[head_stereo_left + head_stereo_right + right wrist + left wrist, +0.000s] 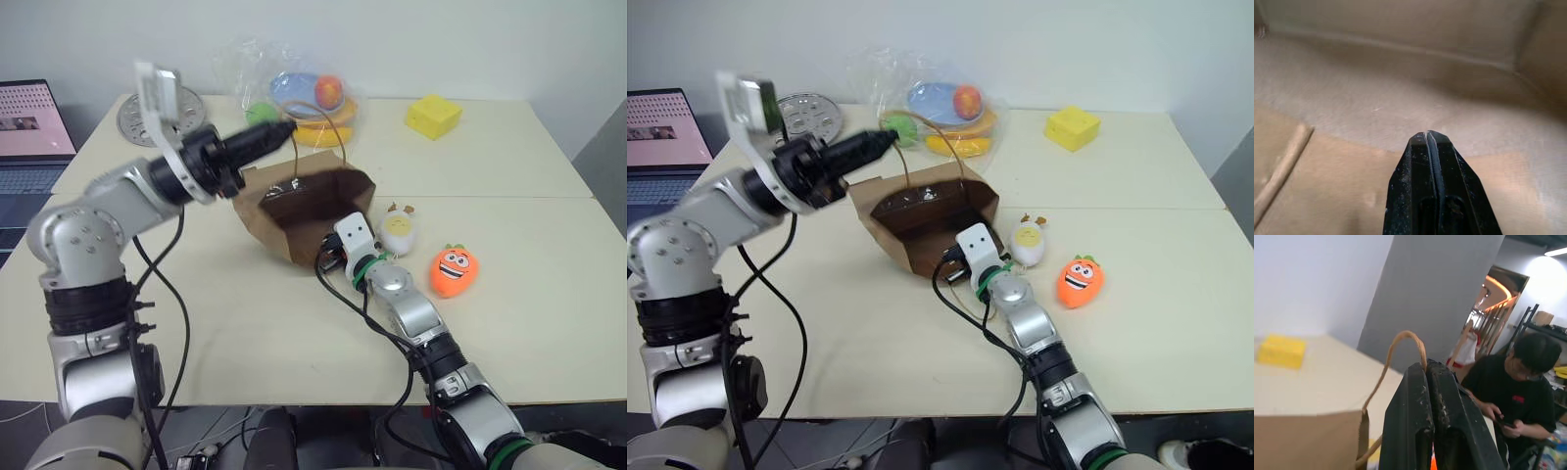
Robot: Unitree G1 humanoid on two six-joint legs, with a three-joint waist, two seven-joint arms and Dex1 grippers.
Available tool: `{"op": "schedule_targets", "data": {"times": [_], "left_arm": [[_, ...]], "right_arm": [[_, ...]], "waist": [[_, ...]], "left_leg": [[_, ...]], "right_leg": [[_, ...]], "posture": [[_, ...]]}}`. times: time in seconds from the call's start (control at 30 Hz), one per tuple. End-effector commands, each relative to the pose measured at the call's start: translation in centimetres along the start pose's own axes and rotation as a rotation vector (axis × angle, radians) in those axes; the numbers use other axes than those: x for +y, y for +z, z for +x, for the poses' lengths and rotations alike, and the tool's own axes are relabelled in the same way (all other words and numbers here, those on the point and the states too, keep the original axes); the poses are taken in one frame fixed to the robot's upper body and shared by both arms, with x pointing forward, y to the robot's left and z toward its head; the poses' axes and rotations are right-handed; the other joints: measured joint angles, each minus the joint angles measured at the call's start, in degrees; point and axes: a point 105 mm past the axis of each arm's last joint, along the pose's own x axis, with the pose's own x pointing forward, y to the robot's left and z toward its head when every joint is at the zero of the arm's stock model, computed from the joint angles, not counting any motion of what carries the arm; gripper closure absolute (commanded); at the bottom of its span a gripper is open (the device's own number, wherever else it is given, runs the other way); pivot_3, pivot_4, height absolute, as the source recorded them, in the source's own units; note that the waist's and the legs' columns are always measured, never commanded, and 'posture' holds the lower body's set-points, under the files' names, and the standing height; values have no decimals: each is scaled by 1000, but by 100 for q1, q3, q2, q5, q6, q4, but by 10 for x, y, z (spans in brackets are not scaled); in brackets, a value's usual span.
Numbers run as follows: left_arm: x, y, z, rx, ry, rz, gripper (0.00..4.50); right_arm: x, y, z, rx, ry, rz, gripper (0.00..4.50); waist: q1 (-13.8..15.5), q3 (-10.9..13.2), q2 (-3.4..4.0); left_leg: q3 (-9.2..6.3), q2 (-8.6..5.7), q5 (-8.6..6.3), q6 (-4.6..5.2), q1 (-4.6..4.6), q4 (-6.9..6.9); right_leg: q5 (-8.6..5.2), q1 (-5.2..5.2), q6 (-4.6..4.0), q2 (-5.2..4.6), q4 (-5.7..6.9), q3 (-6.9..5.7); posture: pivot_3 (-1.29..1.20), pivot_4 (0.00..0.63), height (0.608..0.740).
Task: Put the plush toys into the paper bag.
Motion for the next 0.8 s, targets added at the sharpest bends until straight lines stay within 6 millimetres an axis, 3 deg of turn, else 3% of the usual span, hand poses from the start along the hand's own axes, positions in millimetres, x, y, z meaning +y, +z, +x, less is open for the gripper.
{"op": "schedule_targets", "data": {"times": [0.03,0.13,0.2,0.37,0.43,0.5,0.6,0.7,0.8], "left_arm": [[-9,-4,-2,21,-35,77,4500],[-8,-11,-5,40,-34,81,4500],[-7,-13,-5,37,-35,74,4500],[-7,-17,-5,47,-38,79,4500],[-8,-21,-4,50,-43,74,4500],[-8,-23,-4,55,-42,72,4500],[-8,-24,-6,61,-41,70,4500],[-9,-25,-8,71,-39,73,4500],[-8,-24,-10,67,-30,75,4500]], "right_arm": [[1,47,-12,-148,68,33,4470],[9,66,-35,-183,177,-2,4470],[15,77,-53,-201,246,-40,4110],[19,93,-79,-219,335,-86,2492],[6,102,-105,-222,376,-167,1778],[-16,101,-121,-171,345,-295,998],[-50,81,-129,-27,261,-467,17],[-67,61,-131,73,244,-554,17],[-82,35,-120,151,211,-629,17]], "waist": [[-5,0,0],[1,0,0],[12,0,0],[8,0,-1],[1,2,1],[36,1,0],[90,1,-2],[99,1,-5],[56,2,-6]], "left_leg": [[3,0,0,0,0,0],[2,1,0,0,-2,-6],[0,1,0,0,-7,-8],[2,0,0,0,-8,-7],[2,1,0,0,-8,-5],[7,-2,0,0,-12,-5],[8,-2,-1,1,-18,-4],[11,1,-1,2,-19,-5],[22,1,-1,2,-19,-6]], "right_leg": [[0,-2,0,-1,0,3],[0,-6,0,0,1,2],[-1,-10,-1,0,0,0],[-2,-12,-2,0,-1,1],[-4,-12,-3,1,-1,1],[-4,-12,-3,-3,-9,5],[-4,-10,-2,-5,-34,5],[-5,-11,-2,-2,-43,7],[-4,-13,-2,-2,-43,16]], "posture": [[0,150,740],[0,150,740],[0,150,740],[0,150,740],[0,150,740],[0,150,740],[0,150,740],[0,150,740],[0,150,740]]}}
